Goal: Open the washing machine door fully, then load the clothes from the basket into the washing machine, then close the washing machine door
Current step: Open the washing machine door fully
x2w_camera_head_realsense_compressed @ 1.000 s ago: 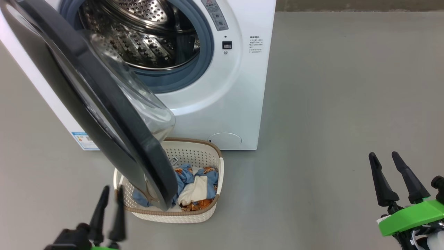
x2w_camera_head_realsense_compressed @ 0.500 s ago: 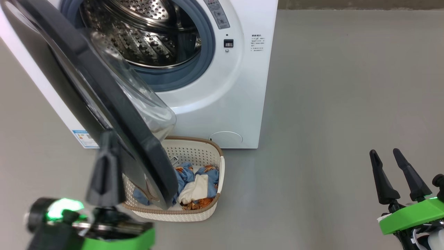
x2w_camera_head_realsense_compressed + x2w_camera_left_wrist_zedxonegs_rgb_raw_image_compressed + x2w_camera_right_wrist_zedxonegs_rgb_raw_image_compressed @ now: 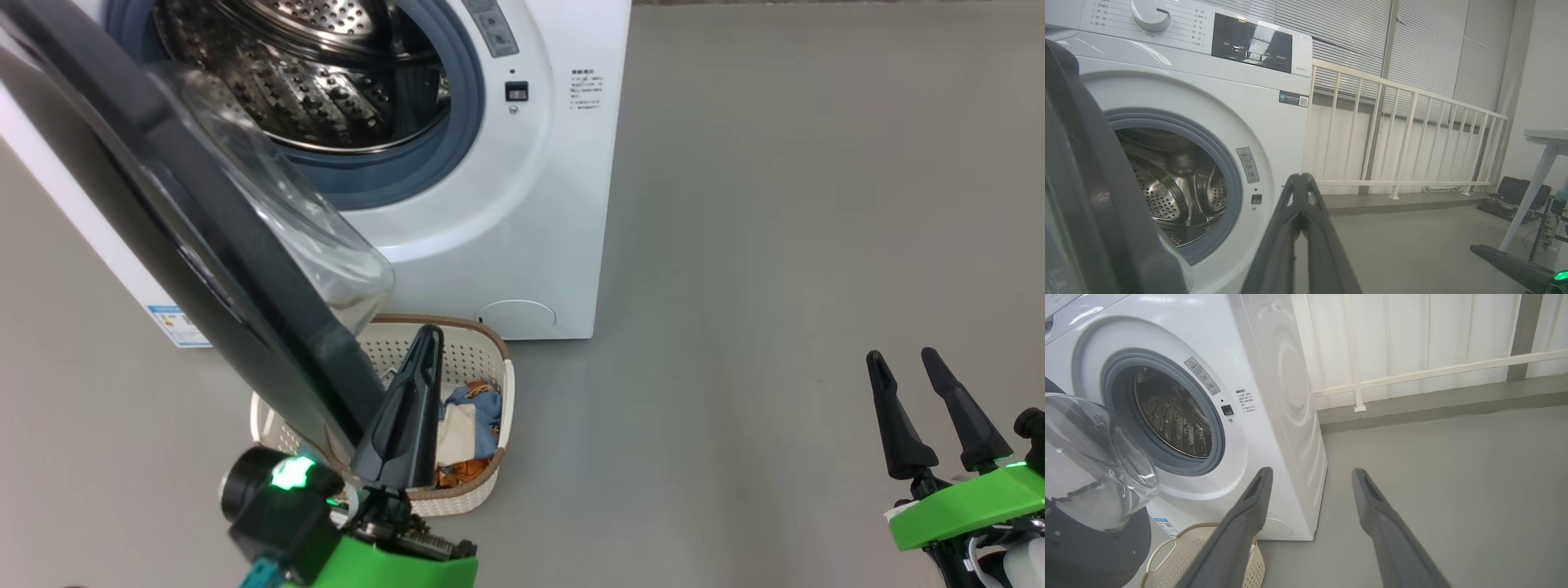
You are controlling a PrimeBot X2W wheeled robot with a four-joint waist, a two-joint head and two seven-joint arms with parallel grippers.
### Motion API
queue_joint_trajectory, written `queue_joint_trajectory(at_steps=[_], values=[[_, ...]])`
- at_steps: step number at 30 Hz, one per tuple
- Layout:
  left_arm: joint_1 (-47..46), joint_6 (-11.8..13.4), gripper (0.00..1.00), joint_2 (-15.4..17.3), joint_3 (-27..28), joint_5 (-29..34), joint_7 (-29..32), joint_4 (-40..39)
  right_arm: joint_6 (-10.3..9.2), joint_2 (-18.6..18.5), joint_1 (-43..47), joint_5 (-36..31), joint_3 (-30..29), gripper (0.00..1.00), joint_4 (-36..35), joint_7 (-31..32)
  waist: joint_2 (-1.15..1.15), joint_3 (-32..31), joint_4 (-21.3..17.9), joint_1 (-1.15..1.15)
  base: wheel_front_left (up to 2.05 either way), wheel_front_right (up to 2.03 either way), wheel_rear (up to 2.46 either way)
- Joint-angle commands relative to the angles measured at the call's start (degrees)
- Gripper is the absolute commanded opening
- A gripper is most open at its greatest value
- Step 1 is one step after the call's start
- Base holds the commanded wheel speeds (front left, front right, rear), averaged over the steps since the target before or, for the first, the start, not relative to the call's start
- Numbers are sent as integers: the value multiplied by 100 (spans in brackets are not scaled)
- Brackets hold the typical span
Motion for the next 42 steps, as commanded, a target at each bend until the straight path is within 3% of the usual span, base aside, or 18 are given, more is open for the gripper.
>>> queue_joint_trajectory(at_steps=[1,8,19,42], values=[[-269,-3,0,29,125,-151,-29,138,33,-126,-183,51,98,100,-122,-70,0,40,-50,0,0,0,0],[-489,5,0,29,146,-442,-29,985,33,-136,-245,56,89,100,-132,-70,0,111,-122,0,0,0,0],[-667,96,0,29,443,-643,-29,1677,33,-127,-248,24,85,100,-157,-70,0,119,-153,0,0,0,0],[-648,-2,0,29,840,-610,-29,2132,33,-129,-205,-9,20,100,-215,-70,0,115,57,0,0,0,0]])
